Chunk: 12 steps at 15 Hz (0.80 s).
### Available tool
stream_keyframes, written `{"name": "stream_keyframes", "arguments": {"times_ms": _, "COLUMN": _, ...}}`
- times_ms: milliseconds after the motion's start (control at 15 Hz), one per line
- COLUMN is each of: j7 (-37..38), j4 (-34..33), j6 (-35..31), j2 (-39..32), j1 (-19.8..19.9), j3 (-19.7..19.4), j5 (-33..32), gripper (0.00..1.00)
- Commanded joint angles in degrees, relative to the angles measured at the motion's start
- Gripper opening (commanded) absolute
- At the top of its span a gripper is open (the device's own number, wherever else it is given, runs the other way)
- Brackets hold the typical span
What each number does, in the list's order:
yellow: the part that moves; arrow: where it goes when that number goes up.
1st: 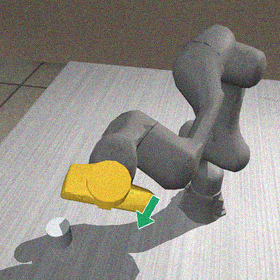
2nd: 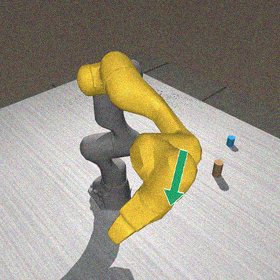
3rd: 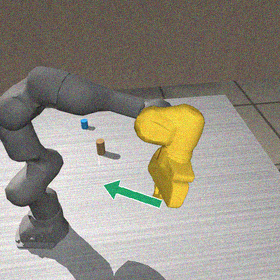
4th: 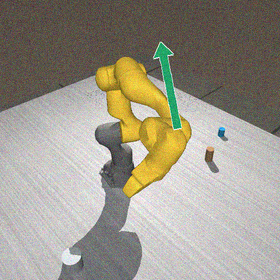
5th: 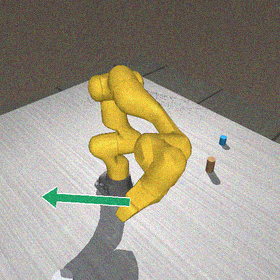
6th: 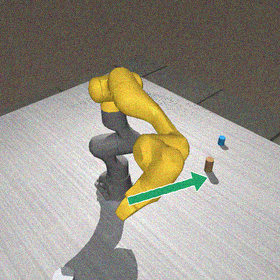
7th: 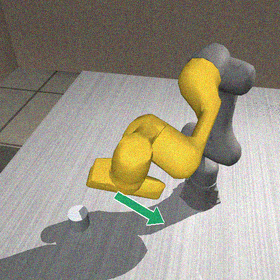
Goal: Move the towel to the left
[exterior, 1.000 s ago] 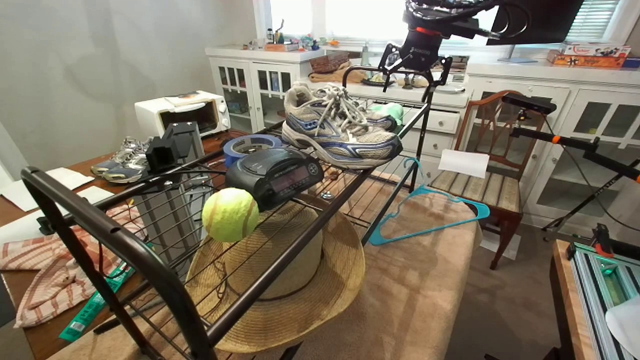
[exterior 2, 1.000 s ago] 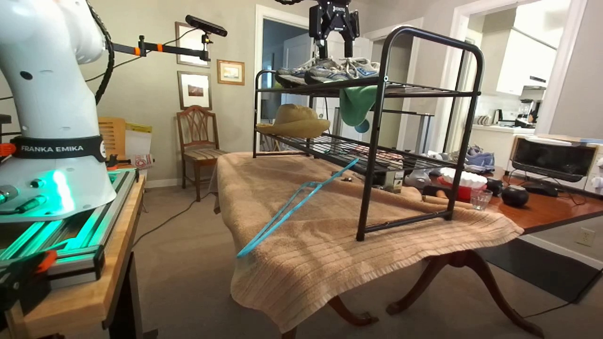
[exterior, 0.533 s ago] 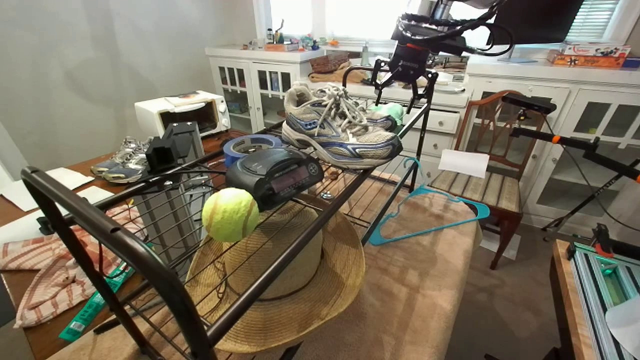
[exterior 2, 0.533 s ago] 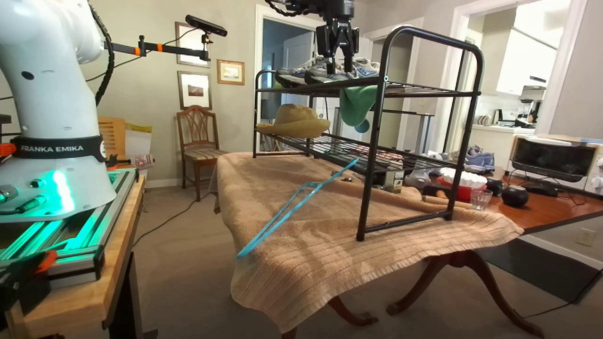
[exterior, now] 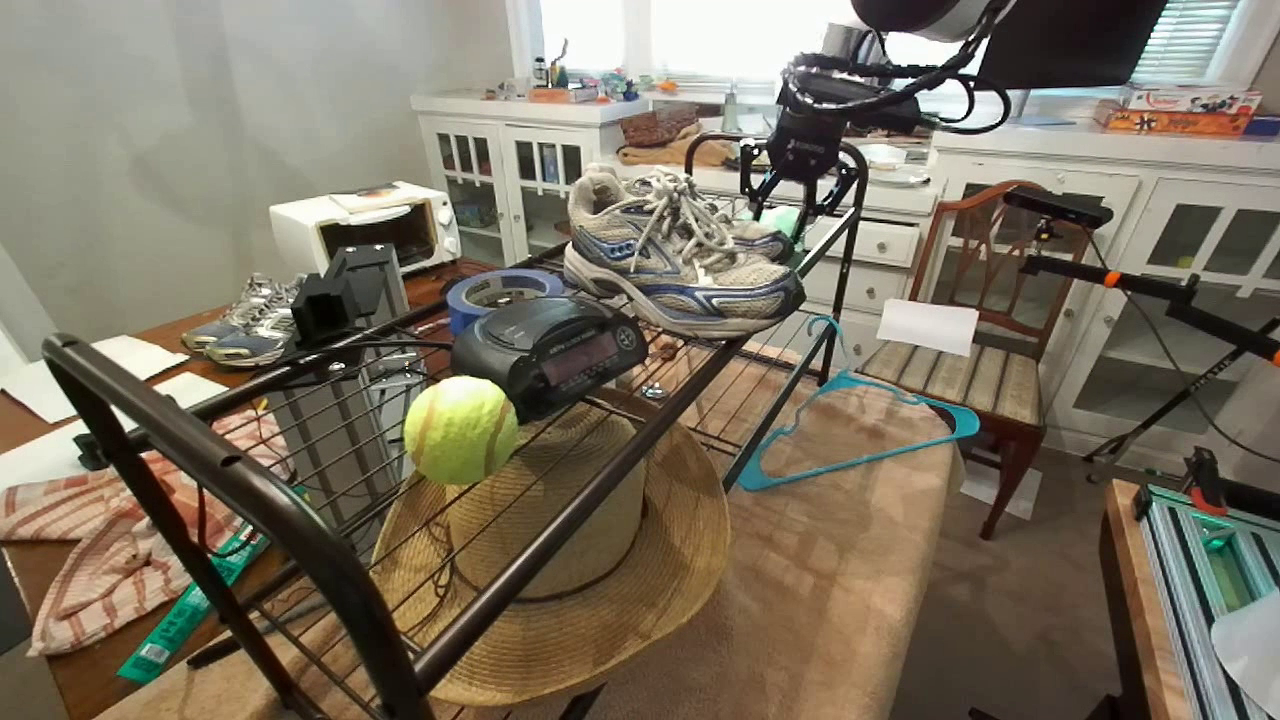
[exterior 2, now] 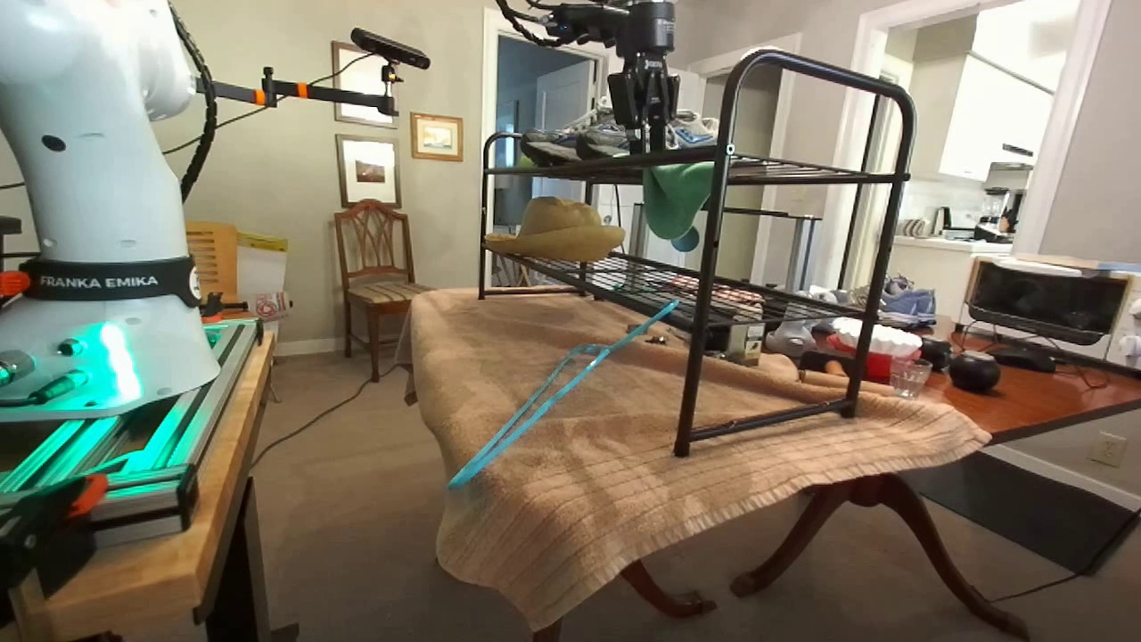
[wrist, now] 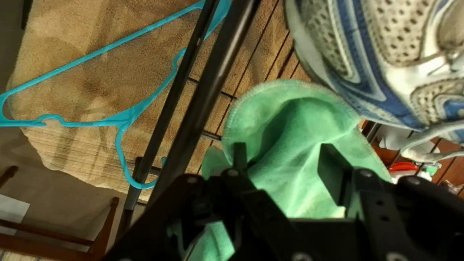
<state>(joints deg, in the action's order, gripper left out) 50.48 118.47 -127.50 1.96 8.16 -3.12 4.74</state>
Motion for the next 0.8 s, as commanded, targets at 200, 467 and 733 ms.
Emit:
{"name": "stream_keyframes", "arguments": {"times_ms": 200, "j7": -2.2, "j4": -0.2, "j6": -1.3, "j2": -1.0, "j1": -0.8, "j3": -1.1, "j5": 0.2, "gripper": 0.10}}
{"name": "stream_keyframes", "arguments": {"times_ms": 467, "j7": -2.2, "j4": -0.3, "j6": -0.7, "j2": -1.0, "j1": -0.8, "j3": -1.2, "j5": 0.0, "gripper": 0.00}}
{"name": "stream_keyframes", "arguments": {"times_ms": 733, "j7": 2.0, "j4": -2.2, "j6": 3.0, "j2": 0.4, "j1": -0.7, "j3": -1.2, "j5": 1.3, "gripper": 0.02}}
